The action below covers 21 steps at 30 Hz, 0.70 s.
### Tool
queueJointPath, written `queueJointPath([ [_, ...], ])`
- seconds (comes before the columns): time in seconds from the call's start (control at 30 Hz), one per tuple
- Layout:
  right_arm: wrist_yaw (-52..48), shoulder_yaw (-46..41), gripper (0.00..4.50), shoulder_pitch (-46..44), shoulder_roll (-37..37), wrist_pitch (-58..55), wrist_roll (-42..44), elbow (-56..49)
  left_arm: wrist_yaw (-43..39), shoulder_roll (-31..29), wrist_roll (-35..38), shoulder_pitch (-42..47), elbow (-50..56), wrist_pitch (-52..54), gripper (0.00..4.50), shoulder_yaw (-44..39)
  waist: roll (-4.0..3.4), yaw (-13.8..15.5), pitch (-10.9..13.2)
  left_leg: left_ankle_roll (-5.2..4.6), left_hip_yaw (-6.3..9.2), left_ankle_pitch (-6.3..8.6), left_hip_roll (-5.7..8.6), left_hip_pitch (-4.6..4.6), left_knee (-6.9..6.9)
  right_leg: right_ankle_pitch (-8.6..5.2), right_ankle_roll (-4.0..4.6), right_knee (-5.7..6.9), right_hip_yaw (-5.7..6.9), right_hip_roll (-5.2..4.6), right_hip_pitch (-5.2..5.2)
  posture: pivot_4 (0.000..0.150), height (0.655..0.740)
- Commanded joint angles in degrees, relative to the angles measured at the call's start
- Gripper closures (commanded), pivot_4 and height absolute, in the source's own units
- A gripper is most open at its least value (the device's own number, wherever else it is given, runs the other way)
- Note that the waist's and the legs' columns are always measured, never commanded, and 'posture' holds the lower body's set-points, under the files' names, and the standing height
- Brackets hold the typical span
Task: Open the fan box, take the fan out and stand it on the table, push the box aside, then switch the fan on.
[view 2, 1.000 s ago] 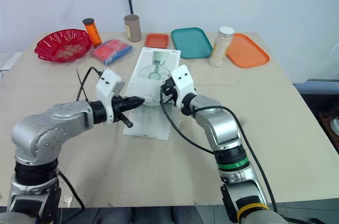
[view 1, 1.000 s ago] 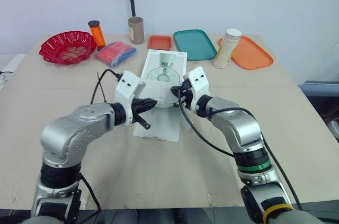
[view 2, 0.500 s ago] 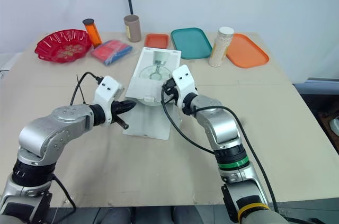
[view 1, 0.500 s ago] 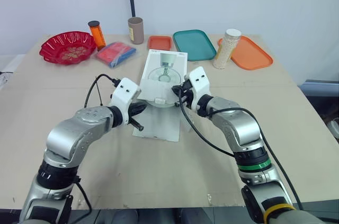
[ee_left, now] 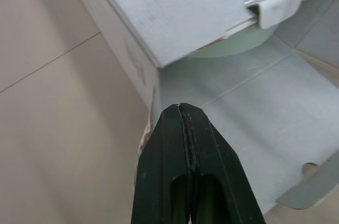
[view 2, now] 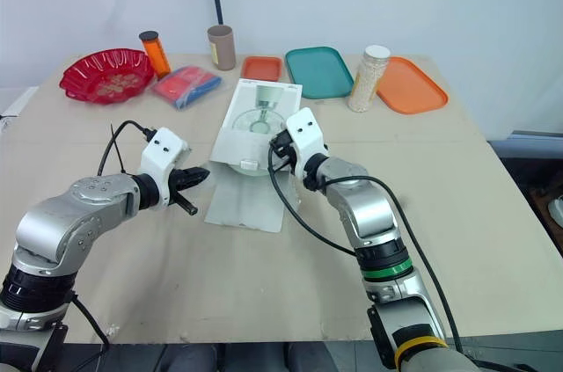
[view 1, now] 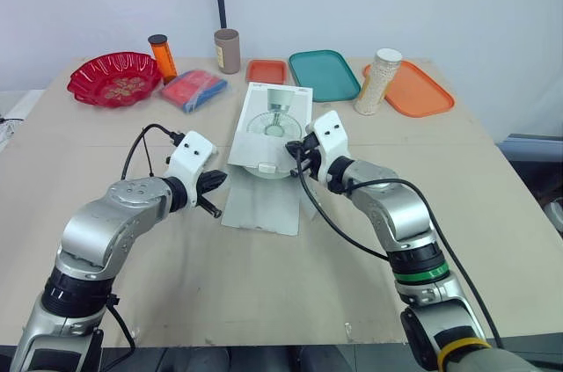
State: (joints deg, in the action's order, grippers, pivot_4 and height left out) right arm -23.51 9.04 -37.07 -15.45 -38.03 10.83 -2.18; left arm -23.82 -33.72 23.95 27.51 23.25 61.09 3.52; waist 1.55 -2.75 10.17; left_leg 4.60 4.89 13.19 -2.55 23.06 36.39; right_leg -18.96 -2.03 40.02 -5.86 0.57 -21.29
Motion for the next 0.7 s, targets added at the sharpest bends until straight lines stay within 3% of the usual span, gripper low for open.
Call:
queueJointPath([
  [0.03, 0.16, 0.47, 4.45, 1.07, -1.08, -0.68, -2.03, 2.17, -1.05, -1.23, -2.15, 0.68, -2.39, -3.84, 4.50, -0.58, 0.00, 0.00, 0.00, 0.00, 0.00, 0.00, 0.00, 0.00, 0.00, 0.00, 0.00, 0.00, 0.00, 0.00, 0.00, 0.150, 0.7400],
  [0.43, 0.03, 1.18, 4.45, 1.56, -0.88, -0.70, -2.86, 1.60, -1.04, 6.75, -10.00, 7.38, -17.34, -16.63, 4.50, 4.58, 0.06, 0.14, -0.04, 0.00, 0.01, 0.00, 0.02, 0.02, 0.00, 0.01, -0.01, -0.01, 0.03, -0.03, 0.01, 0.150, 0.7400],
  [0.7, 0.20, 1.27, 4.45, 2.00, -0.09, -1.56, -3.14, 0.62, -2.95, 8.46, -12.60, 9.42, -21.12, -19.94, 4.50, 4.73, 0.07, 0.14, -0.04, 0.00, 0.02, 0.00, 0.03, 0.02, 0.00, 0.01, -0.01, -0.01, 0.04, -0.04, 0.02, 0.150, 0.7400],
])
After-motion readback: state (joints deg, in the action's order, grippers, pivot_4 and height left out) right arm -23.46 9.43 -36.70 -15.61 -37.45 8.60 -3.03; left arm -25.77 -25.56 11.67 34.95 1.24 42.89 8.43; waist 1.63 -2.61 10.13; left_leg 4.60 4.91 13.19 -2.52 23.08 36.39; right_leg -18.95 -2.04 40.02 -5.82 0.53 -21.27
